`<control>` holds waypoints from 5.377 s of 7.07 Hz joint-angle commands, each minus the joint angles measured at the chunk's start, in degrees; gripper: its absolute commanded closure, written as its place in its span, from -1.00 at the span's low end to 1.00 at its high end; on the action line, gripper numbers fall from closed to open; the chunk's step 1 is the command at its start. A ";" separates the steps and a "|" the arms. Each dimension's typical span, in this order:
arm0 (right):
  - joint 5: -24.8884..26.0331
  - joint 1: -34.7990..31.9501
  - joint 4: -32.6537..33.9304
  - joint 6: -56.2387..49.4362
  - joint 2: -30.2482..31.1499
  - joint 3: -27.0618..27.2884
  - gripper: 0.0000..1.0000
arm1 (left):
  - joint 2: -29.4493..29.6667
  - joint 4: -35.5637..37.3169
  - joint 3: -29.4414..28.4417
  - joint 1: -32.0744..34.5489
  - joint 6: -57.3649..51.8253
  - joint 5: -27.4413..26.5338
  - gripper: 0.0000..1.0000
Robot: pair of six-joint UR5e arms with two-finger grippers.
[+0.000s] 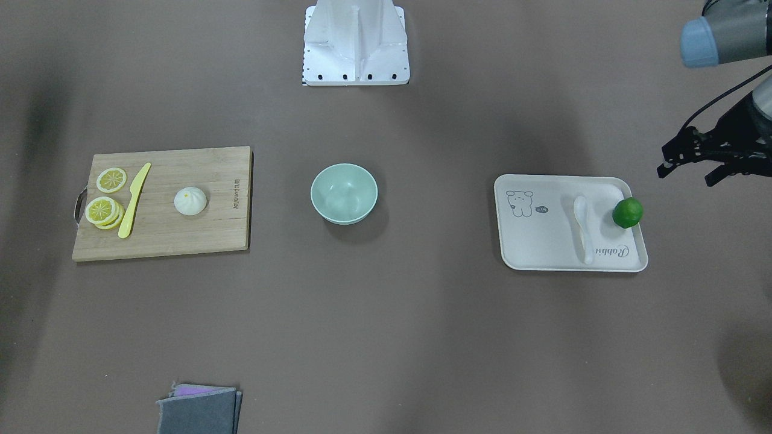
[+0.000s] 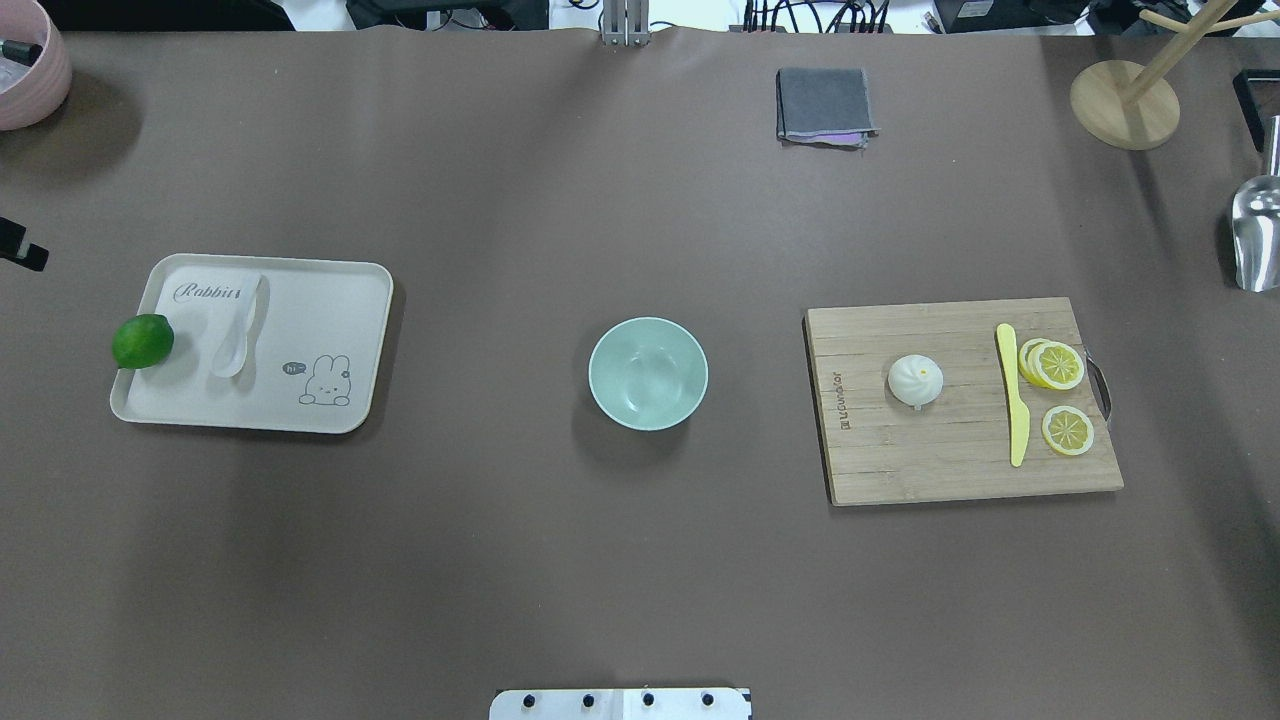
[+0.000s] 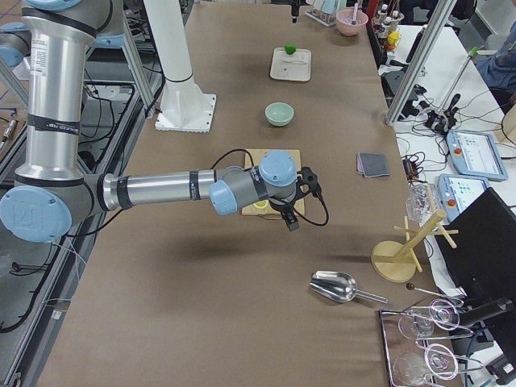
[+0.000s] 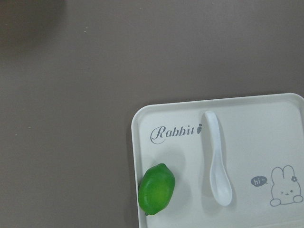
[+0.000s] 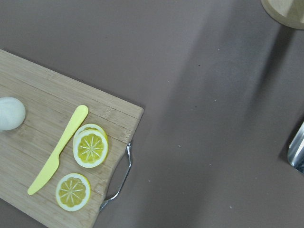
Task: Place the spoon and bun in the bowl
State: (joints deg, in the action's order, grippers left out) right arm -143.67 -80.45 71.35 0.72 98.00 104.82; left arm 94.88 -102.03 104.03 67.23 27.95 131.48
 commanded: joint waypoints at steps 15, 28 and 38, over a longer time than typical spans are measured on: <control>17.90 31.50 -3.41 39.54 -5.18 11.90 -0.96 | 12.08 -7.83 -19.75 -14.67 9.93 -8.26 -0.04; 30.19 41.25 -3.33 47.45 -11.94 8.03 -0.84 | 30.17 -7.21 -9.46 -27.91 42.25 -11.31 1.00; 36.09 43.45 -3.15 47.27 -16.79 -0.05 -0.19 | 44.16 -12.38 -22.63 -38.40 51.42 -27.94 1.00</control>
State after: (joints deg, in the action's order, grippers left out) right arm -107.75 -37.29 68.07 47.85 81.22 105.00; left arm 138.81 -112.16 83.18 28.92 79.32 104.48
